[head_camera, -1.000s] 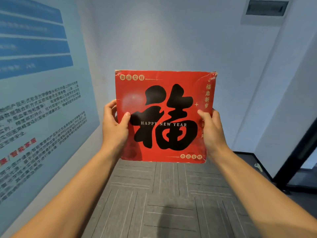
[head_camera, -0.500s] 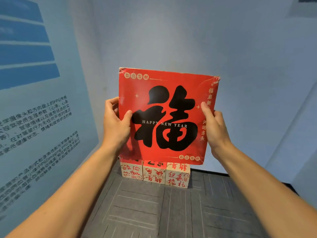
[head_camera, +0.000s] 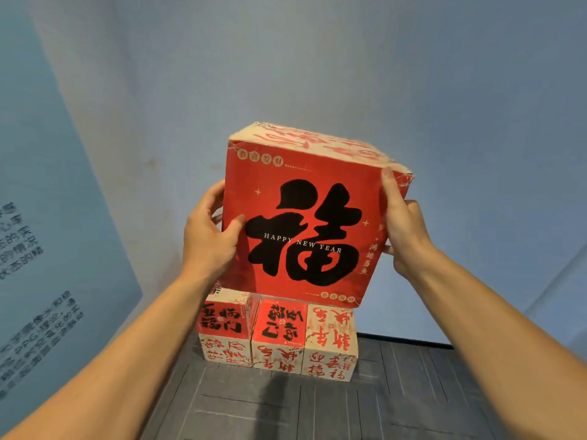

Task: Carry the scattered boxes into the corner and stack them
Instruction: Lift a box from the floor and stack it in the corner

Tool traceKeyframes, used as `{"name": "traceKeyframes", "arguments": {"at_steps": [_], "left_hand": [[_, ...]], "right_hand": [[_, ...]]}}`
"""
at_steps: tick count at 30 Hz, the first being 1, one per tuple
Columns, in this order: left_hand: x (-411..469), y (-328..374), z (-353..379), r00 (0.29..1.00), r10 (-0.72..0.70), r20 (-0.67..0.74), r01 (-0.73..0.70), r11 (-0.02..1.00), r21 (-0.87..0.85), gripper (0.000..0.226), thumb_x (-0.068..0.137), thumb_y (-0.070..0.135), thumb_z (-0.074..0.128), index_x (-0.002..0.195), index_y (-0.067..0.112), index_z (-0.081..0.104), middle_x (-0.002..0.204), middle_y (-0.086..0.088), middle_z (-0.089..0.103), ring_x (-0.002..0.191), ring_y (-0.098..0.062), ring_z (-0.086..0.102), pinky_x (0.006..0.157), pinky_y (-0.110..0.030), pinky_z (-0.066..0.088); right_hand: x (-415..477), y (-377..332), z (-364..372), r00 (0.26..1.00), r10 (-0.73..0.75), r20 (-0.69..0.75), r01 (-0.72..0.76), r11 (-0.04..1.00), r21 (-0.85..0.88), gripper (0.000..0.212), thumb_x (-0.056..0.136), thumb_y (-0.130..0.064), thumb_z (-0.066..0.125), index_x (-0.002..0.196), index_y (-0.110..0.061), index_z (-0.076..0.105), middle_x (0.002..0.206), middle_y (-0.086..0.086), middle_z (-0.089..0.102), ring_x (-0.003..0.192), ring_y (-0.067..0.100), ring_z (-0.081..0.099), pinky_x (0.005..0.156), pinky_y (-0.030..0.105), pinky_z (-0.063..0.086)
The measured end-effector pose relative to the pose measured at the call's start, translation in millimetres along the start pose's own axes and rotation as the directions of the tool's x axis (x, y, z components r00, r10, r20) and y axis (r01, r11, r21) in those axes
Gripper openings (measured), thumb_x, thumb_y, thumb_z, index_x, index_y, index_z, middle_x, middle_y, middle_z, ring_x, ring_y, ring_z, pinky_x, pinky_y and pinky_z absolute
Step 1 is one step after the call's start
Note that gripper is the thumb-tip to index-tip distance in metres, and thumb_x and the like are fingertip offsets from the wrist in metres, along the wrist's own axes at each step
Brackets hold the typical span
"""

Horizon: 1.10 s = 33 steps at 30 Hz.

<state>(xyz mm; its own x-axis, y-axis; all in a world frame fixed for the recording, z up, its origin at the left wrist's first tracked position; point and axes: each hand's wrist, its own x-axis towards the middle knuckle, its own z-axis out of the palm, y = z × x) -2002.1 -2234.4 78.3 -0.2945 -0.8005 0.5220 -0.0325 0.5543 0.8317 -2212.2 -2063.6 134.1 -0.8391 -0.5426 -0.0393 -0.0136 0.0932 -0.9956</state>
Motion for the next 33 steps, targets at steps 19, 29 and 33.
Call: {"name": "traceKeyframes", "arguments": {"at_steps": [19,29,33], "left_hand": [[111,-236,129,0.841,-0.534,0.085,0.509,0.834,0.212,0.054,0.092,0.082,0.042,0.123,0.042,0.061,0.112,0.021,0.065,0.100,-0.007,0.065,0.089,-0.034,0.054],[61,-466,193,0.704,-0.705,0.089,0.676,0.703,0.220,0.030,0.108,0.053,0.045,0.127,0.041,0.063,0.121,0.014,0.072,0.116,-0.019,0.067,0.102,-0.050,0.054],[37,-539,220,0.695,-0.716,0.062,0.691,0.689,0.218,0.038,0.109,0.047,0.046,0.142,0.034,0.061,0.131,0.016,0.065,0.125,-0.016,0.061,0.110,-0.051,0.049]], "right_hand": [[285,183,130,0.957,0.291,-0.014,-0.291,0.957,-0.014,0.087,0.072,-0.071,0.063,0.130,-0.009,0.043,0.107,0.007,0.064,0.106,0.033,0.068,0.080,0.046,0.055],[346,417,186,0.900,0.432,-0.049,-0.433,0.901,-0.004,0.048,0.099,-0.040,0.059,0.136,-0.016,0.041,0.109,0.000,0.059,0.100,0.018,0.062,0.074,0.035,0.044],[373,502,200,0.871,0.482,-0.090,-0.485,0.874,-0.009,0.044,0.103,-0.037,0.054,0.140,-0.015,0.044,0.107,0.000,0.060,0.090,0.013,0.058,0.068,0.031,0.041]]}}
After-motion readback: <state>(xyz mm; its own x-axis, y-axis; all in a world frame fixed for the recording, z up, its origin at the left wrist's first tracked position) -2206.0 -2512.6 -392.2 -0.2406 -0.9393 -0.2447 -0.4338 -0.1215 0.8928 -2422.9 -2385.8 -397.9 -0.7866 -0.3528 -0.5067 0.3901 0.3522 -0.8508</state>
